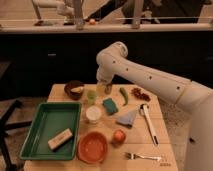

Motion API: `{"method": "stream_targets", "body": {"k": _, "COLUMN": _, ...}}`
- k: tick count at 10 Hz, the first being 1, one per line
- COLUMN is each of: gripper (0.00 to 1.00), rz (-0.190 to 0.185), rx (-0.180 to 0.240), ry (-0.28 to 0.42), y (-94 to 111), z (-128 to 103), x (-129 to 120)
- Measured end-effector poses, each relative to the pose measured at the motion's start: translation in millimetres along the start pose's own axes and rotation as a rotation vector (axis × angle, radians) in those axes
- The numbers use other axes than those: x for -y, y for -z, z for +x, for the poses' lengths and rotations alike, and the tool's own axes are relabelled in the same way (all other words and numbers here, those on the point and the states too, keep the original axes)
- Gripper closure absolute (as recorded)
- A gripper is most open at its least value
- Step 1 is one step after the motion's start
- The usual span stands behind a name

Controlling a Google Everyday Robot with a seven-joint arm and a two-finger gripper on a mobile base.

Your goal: Place banana in red bowl

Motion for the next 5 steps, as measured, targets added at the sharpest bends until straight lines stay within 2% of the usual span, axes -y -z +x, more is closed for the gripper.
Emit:
{"method": "stream_targets", "body": {"k": 4, "gripper": 0.2, "rz": 0.018, "rx": 0.049, "ry": 0.015, "y": -25, "z": -65, "x": 20}}
{"method": "stream_targets", "body": {"k": 5, "gripper": 0.2, "rz": 0.02, "rx": 0.054, "ry": 0.018, "y": -31, "z": -73, "x": 25}}
